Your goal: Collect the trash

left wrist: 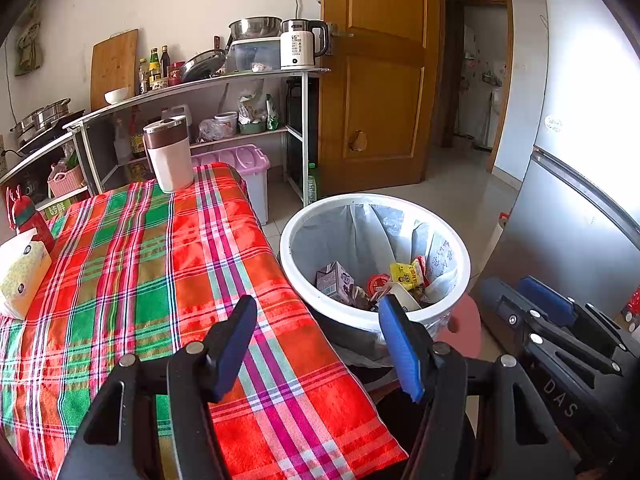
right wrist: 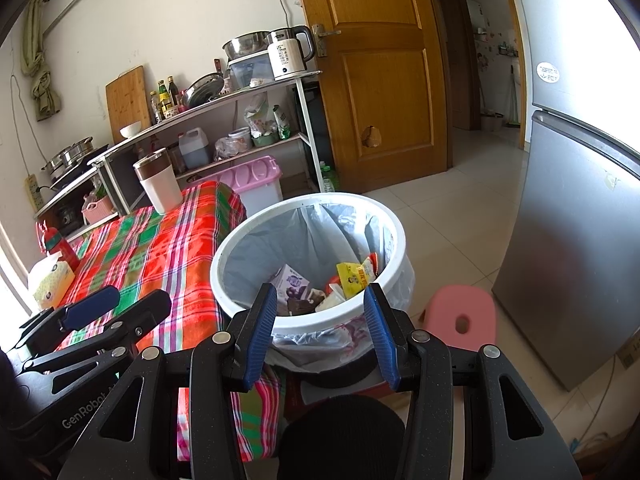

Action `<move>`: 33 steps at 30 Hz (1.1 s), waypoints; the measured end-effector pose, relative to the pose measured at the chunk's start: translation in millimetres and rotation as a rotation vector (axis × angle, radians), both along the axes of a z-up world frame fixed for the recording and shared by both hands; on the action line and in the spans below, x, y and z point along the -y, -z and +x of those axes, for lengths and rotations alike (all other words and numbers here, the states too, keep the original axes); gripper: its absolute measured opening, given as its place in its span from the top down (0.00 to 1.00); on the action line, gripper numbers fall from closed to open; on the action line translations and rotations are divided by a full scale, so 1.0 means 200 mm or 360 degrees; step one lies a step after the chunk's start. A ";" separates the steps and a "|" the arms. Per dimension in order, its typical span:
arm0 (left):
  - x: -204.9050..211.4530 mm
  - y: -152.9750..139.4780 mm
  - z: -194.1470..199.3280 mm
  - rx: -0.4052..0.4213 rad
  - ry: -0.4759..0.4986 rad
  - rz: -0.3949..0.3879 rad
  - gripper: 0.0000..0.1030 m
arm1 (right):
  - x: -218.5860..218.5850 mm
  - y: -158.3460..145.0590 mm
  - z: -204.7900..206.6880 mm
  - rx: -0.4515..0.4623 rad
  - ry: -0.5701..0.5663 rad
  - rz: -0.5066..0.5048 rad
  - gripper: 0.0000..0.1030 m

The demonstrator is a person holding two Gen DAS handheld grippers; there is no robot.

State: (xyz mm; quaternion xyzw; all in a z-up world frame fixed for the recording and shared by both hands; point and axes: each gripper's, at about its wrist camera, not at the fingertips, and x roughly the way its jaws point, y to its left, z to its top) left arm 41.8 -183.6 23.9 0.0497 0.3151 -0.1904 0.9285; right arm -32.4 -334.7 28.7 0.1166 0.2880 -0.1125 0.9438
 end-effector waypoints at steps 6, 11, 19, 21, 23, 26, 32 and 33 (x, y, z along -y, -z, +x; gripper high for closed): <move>0.00 0.00 0.00 -0.0002 0.0001 0.0000 0.36 | 0.00 0.00 0.00 -0.0002 0.0000 0.0001 0.55; 0.00 0.00 0.00 -0.0003 -0.0002 0.0000 0.36 | 0.00 0.00 0.00 -0.0001 0.0000 0.0000 0.55; 0.00 0.00 0.00 -0.0005 0.0000 0.0001 0.36 | 0.00 0.00 0.00 0.0000 -0.0001 0.0004 0.55; 0.00 0.00 0.00 -0.0005 -0.0002 0.0001 0.36 | 0.00 0.00 0.00 0.0001 0.0000 0.0004 0.55; 0.00 0.00 0.00 -0.0006 -0.0001 0.0002 0.36 | 0.00 0.00 0.00 0.0002 0.0001 0.0004 0.55; 0.00 0.00 0.00 -0.0005 -0.0002 0.0002 0.36 | 0.00 0.00 0.00 0.0001 0.0001 0.0006 0.55; 0.00 0.00 -0.01 -0.0007 0.0008 0.0001 0.36 | -0.01 0.01 0.00 -0.0001 -0.0001 0.0003 0.55; 0.00 0.01 -0.01 -0.0007 0.0011 0.0003 0.36 | 0.00 0.01 0.00 -0.0003 -0.0001 0.0005 0.55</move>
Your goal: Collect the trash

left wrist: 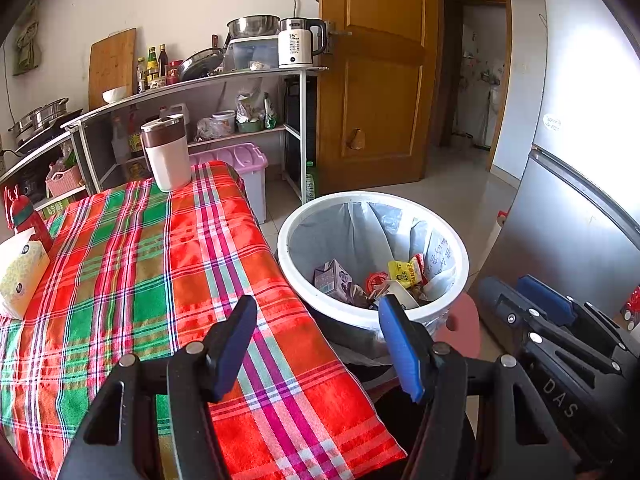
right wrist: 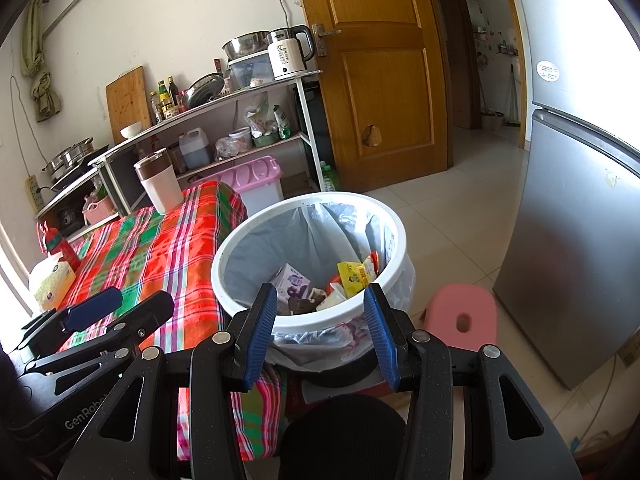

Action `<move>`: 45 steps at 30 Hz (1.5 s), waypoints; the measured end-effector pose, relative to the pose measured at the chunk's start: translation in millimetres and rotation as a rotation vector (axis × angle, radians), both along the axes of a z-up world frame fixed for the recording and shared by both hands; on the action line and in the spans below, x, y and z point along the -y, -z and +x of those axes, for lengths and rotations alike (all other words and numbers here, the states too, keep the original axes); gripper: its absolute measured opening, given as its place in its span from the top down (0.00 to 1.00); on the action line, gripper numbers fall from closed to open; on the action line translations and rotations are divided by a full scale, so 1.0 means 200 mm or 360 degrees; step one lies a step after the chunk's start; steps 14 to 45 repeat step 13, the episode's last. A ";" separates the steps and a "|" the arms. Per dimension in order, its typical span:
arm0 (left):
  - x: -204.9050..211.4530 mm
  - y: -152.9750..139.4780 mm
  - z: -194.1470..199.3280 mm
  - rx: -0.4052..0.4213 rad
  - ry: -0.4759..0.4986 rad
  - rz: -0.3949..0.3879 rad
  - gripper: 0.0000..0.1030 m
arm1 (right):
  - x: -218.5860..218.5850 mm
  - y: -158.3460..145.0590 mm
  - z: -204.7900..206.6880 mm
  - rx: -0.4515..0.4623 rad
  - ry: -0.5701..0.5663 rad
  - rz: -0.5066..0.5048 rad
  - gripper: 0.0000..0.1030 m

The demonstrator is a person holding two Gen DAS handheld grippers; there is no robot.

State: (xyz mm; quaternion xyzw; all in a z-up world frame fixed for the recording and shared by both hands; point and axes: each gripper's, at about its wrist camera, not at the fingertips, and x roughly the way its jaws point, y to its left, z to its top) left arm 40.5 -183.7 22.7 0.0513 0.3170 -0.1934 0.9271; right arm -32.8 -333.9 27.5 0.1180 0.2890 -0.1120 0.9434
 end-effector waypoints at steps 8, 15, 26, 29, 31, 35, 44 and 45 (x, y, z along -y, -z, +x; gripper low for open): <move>0.00 0.01 0.00 -0.0006 0.0000 -0.0004 0.36 | 0.00 0.00 0.00 0.0001 0.0000 0.0001 0.55; 0.00 0.00 0.01 -0.0008 -0.0001 -0.0006 0.36 | 0.00 0.00 0.00 0.0001 0.0000 0.0001 0.55; 0.00 0.00 0.01 -0.0008 -0.0001 -0.0006 0.36 | 0.00 0.00 0.00 0.0001 0.0000 0.0001 0.55; 0.00 0.00 0.01 -0.0008 -0.0001 -0.0006 0.36 | 0.00 0.00 0.00 0.0001 0.0000 0.0001 0.55; 0.00 0.00 0.01 -0.0008 -0.0001 -0.0006 0.36 | 0.00 0.00 0.00 0.0001 0.0000 0.0001 0.55; 0.00 0.00 0.01 -0.0008 -0.0001 -0.0006 0.36 | 0.00 0.00 0.00 0.0001 0.0000 0.0001 0.55; 0.00 0.00 0.01 -0.0008 -0.0001 -0.0006 0.36 | 0.00 0.00 0.00 0.0001 0.0000 0.0001 0.55; 0.00 0.00 0.01 -0.0008 -0.0001 -0.0006 0.36 | 0.00 0.00 0.00 0.0001 0.0000 0.0001 0.55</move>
